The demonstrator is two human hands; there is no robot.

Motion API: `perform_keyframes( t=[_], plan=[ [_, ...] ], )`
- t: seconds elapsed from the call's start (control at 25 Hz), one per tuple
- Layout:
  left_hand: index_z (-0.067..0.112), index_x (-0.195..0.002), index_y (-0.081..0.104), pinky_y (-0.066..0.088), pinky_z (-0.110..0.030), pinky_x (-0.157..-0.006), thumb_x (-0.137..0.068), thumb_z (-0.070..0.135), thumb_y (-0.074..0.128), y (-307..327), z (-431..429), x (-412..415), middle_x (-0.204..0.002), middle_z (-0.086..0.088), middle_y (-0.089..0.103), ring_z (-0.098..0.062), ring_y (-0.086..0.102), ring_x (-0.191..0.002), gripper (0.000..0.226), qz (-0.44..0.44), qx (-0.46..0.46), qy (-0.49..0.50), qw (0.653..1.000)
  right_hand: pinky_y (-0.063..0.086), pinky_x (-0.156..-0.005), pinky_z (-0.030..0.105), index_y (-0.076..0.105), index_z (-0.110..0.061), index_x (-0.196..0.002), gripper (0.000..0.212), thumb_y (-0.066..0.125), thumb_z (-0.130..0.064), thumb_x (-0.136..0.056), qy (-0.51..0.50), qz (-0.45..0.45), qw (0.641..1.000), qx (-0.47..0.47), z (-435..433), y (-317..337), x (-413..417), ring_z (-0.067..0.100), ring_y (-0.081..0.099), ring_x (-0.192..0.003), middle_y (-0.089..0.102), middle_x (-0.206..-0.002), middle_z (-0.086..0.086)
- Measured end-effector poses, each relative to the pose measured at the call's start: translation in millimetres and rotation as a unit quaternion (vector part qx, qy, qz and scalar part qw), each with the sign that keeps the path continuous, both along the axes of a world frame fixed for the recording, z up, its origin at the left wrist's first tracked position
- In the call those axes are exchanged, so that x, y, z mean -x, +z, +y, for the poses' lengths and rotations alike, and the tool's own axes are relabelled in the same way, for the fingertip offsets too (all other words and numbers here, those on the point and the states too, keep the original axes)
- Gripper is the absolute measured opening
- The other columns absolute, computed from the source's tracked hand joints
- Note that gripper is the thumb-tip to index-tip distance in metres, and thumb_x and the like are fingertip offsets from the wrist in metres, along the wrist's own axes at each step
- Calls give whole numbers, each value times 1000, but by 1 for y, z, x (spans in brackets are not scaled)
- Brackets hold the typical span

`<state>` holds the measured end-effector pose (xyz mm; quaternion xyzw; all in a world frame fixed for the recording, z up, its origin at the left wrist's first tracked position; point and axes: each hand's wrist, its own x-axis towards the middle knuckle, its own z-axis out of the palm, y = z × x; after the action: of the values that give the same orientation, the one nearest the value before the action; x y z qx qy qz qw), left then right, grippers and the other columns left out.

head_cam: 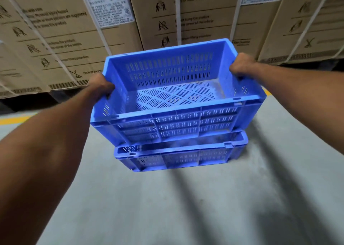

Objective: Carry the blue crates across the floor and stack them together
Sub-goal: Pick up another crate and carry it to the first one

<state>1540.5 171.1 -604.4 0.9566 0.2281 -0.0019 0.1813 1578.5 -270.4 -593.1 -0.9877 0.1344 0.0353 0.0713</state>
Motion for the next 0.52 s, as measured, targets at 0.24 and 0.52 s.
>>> perform_keyframes(
  t=[0.24, 0.52],
  plan=[
    [15, -121, 61, 38, -48, -101, -86, 41, 67, 5, -60, 37, -130, -14, 47, -35, 48, -123, 44, -135, -142, -118, 974, 45, -96, 47, 50, -5, -131, 50, 60, -16, -83, 83, -182, 978, 64, 26, 3, 57, 37, 51, -119, 55, -128, 18],
    [27, -77, 58, 41, -32, -63, -77, 97, 23, 1, -125, 115, -73, 6, 65, -22, 62, -76, 78, 17, -26, -383, 923, 46, -80, 42, 63, -17, -93, 41, 37, -47, -89, 315, 52, 936, -151, 57, 1, 131, 26, 58, -90, 67, -96, 1]
  ],
)
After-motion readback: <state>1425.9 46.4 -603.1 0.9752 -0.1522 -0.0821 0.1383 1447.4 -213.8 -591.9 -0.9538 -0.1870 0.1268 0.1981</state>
